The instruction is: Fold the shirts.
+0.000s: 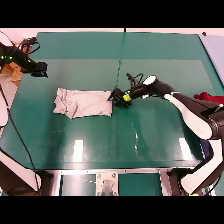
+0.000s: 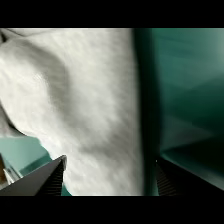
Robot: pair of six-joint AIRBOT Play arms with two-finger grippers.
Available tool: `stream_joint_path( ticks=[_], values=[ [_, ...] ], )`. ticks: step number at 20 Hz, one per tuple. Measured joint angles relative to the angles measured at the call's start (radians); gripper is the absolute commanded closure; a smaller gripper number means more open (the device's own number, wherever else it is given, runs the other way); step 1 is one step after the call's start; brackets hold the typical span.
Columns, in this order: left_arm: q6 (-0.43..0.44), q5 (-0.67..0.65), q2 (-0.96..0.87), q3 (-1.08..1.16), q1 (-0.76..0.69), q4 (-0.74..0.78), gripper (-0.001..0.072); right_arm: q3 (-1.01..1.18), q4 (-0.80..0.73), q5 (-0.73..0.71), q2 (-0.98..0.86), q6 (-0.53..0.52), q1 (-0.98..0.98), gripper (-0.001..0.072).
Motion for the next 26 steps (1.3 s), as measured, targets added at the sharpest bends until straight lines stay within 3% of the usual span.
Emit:
stream_joint_path(
  ticks=[1,2,7,11,21,26],
  values=[
    [0.0,-0.001,0.0,0.0,0.0,0.001,0.0692,0.001,0.035,-0.019,-0.011,-0.017,0.021,0.0356],
    [0.0,-0.005,0.0,0.0,0.002,0.003,0.0692,0.006,0.052,-0.036,-0.021,-0.031,0.042,0.0703],
    [-0.001,-0.015,0.0,0.0,0.002,0.001,0.0692,0.129,0.118,-0.057,-0.014,-0.089,0.075,0.0705],
    [-0.01,-0.026,0.0,0.0,0.0,-0.004,0.0692,0.255,0.12,-0.038,0.109,-0.087,-0.023,0.0705],
    [-0.04,-0.052,0.0,0.0,0.0,-0.054,0.0691,0.346,-0.181,0.072,0.48,0.236,-0.658,0.0704],
    [-0.048,-0.056,0.0,0.0,0.0,-0.077,0.0691,0.348,-0.317,0.224,0.554,0.364,-0.953,0.0705]
  ],
)
